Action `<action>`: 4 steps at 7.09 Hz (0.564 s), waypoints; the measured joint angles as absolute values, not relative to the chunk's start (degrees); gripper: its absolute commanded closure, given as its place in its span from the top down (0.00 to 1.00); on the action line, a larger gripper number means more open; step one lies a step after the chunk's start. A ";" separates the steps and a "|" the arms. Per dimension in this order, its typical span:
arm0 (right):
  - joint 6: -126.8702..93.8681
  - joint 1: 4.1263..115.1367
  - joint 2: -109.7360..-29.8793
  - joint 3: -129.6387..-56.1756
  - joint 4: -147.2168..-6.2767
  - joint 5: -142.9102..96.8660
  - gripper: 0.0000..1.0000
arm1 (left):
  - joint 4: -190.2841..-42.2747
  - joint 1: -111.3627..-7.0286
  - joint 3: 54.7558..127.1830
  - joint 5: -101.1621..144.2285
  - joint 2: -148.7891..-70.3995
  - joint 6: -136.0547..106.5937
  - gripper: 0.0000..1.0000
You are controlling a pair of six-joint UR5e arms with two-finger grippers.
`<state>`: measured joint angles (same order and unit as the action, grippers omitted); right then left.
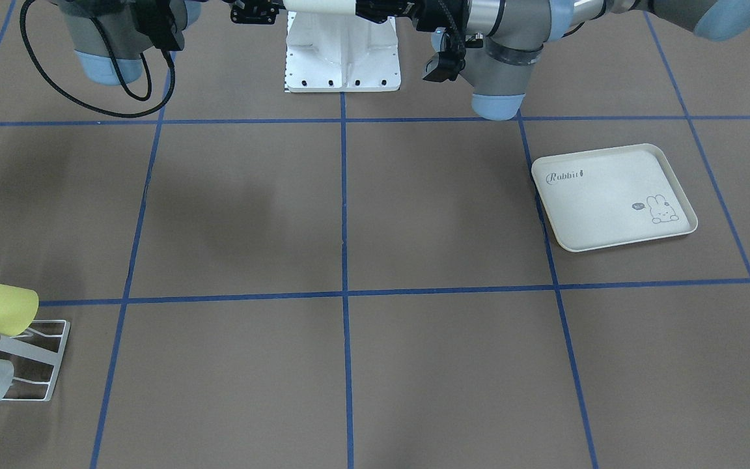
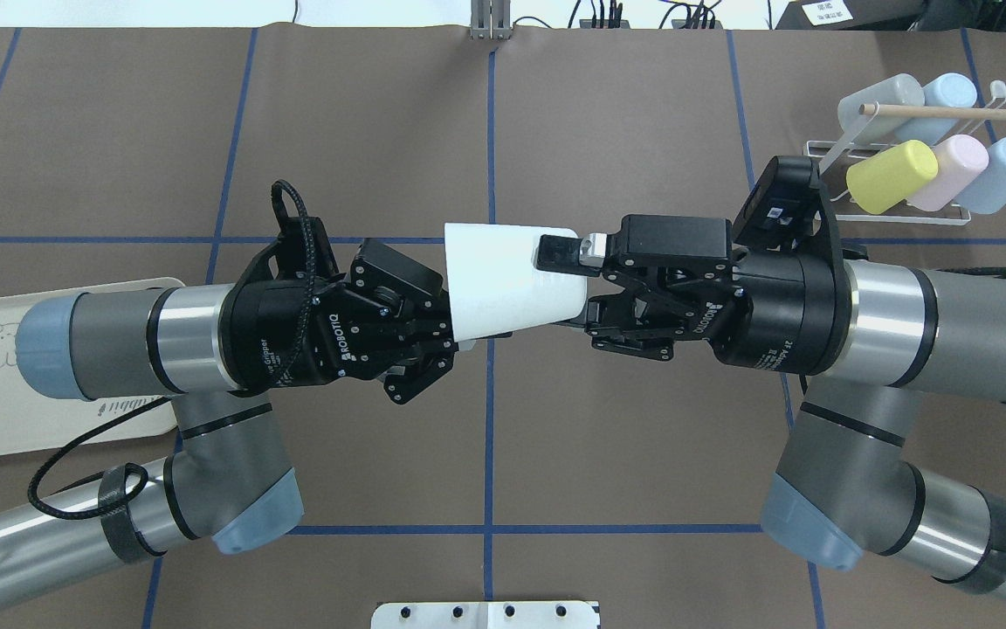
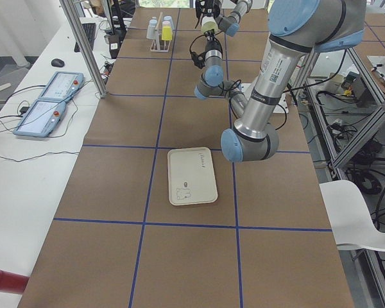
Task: Transfer IKEA cup to right arm and place on rack
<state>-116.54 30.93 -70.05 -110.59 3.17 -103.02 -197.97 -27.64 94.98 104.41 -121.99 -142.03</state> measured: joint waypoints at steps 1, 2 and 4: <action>-116.54 30.94 -70.04 -110.58 3.16 -103.04 0.23 | -197.91 -27.70 95.22 104.35 -121.97 -142.00 1.00; -116.54 30.94 -70.05 -110.57 3.16 -103.07 0.22 | -197.84 -27.77 95.42 104.34 -121.93 -142.01 1.00; -116.54 31.22 -70.18 -110.67 3.11 -102.75 0.22 | -197.74 -29.70 95.63 104.43 -121.14 -141.77 1.00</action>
